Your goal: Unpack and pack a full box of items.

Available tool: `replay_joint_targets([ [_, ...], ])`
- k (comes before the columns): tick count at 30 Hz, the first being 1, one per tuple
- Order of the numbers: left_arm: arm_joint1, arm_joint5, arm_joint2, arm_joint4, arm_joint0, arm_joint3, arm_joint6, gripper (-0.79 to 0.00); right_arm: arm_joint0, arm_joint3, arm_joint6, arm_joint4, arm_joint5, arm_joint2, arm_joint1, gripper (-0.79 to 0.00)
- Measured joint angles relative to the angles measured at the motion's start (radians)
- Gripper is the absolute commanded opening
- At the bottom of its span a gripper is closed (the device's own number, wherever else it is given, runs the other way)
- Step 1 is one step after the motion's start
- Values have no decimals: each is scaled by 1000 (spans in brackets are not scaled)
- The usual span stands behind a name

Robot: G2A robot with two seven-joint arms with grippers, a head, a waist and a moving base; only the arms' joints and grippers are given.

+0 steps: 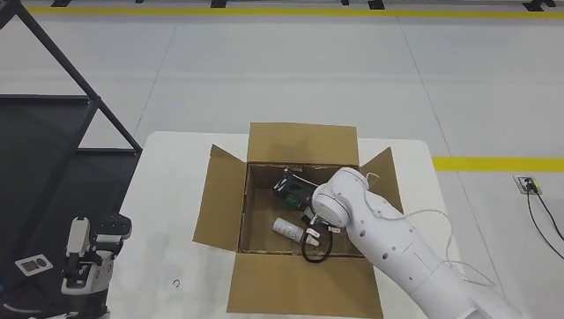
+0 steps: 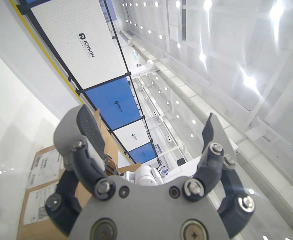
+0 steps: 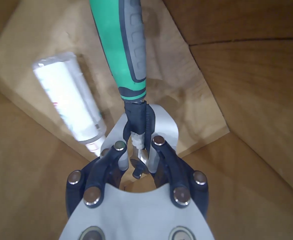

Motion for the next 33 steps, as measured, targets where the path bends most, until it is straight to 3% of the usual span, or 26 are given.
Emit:
replay_joint_targets([
  [8,0,0,0,0,0,0,0,0,-197,-436,35,-124,38,168,78,-785],
  [17,0,0,0,0,0,0,0,0,-362,-845,118,-310,241,287,108,-785],
  [23,0,0,0,0,0,0,0,0,-468,-995,209,-430,352,392,122,-785],
  [33,0,0,0,0,0,0,0,0,-683,-1123,268,-579,545,602,133,-785],
])
